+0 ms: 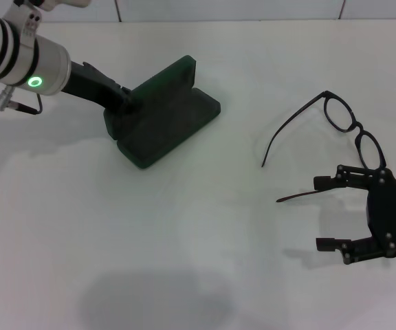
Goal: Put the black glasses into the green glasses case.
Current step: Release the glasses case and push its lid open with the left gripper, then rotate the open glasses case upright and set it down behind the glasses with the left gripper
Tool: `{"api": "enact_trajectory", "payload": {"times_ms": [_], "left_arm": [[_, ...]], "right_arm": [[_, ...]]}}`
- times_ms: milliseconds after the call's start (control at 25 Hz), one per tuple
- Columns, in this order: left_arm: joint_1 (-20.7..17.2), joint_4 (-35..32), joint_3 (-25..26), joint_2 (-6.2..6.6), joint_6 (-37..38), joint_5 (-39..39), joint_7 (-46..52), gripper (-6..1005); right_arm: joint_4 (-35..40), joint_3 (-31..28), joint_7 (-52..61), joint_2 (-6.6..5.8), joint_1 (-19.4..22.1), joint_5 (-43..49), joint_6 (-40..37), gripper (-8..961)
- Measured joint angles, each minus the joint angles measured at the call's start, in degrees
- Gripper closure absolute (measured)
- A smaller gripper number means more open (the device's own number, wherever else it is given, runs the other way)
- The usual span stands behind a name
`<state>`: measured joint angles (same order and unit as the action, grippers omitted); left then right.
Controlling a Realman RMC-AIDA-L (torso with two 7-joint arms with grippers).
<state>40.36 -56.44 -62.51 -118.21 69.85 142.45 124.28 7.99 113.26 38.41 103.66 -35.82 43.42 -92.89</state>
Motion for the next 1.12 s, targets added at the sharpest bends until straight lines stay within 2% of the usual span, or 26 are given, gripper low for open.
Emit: {"api": "enact_trajectory", "payload": {"times_ms": [80, 280, 520, 760, 960, 1120], "left_arm": [[-0.1, -0.1, 0.0, 0.0, 0.0, 0.0, 0.0, 746], [-0.5, -0.2, 0.0, 0.02, 0.6, -1.5, -2.7, 759], [-2.5, -2.2, 0.2, 1.0, 3.3, -7.7, -9.8, 772], [-4.7, -4.5, 0.3, 1.47, 6.7, -11.8, -17.7, 785], [-6.1, -3.9, 0.4, 1.0, 8.6, -12.8, -24.6, 790], [-7.7, -3.8, 0.4, 0.84, 11.1, -18.0, -31.0, 791]], "right_arm": [[0.0, 0.0, 0.0, 0.01, 0.0, 0.0, 0.0, 69], [0.0, -0.2, 0.0, 0.04, 0.2, 0.0, 0.0, 69], [0.2, -0.2, 0.0, -0.03, 0.5, 0.0, 0.0, 69], [0.3, -0.1, -0.1, -0.04, 0.5, 0.0, 0.0, 70], [0.2, -0.1, -0.2, 0.02, 0.5, -0.1, 0.0, 70], [0.2, -0.1, -0.1, 0.04, 0.5, -0.1, 0.0, 70]]}}
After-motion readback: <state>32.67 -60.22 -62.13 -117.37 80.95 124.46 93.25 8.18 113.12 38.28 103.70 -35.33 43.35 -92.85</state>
